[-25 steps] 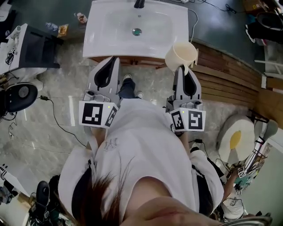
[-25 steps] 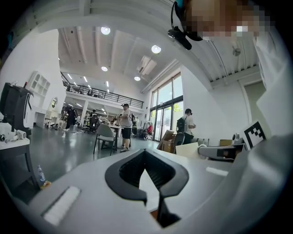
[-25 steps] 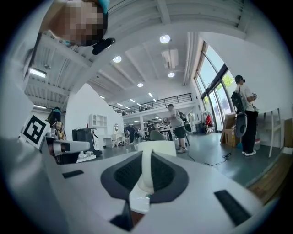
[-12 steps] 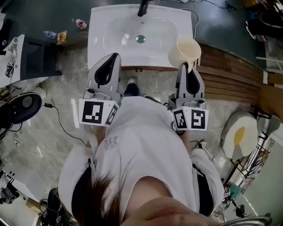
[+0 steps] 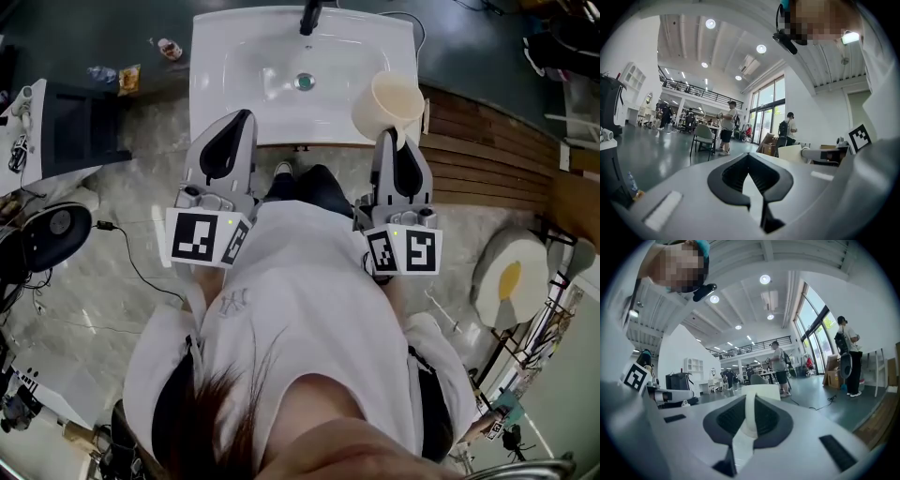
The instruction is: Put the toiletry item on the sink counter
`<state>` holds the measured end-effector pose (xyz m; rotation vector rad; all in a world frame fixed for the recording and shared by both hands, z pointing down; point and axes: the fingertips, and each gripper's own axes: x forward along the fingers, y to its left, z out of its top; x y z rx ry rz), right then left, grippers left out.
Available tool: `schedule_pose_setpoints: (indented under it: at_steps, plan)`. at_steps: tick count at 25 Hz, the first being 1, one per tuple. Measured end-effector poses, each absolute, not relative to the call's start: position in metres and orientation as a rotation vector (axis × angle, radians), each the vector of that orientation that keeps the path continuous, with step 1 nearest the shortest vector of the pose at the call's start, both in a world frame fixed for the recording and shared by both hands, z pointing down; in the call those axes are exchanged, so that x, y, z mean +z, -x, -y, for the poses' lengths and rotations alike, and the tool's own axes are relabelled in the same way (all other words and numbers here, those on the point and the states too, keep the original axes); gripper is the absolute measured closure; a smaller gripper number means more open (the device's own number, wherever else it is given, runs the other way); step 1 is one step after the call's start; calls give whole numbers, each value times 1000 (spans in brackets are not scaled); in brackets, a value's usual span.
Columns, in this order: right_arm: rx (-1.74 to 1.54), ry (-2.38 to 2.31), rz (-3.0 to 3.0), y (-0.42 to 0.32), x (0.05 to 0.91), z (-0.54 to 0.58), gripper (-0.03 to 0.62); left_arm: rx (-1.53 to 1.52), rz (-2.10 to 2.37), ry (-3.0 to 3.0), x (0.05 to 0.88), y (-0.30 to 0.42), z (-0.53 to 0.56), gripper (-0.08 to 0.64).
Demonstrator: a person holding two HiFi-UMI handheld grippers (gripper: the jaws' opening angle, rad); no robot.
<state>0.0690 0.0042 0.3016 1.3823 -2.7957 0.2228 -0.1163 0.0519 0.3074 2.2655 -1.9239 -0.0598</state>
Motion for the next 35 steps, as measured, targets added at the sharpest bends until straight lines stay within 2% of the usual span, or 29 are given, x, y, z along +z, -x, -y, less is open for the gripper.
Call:
schedule_pose_setpoints:
  at_steps: [13, 26, 35]
  plan:
    - [241, -1318, 2813, -59, 305, 38, 552, -71, 1940, -2212, 308, 123, -17, 554]
    - [208, -1161, 2881, -78, 301, 121, 552, -105, 2093, -2102, 302, 96, 45, 554]
    - [235, -1120, 2878, -86, 311, 141, 552, -75, 2101, -2061, 312, 84, 59, 554]
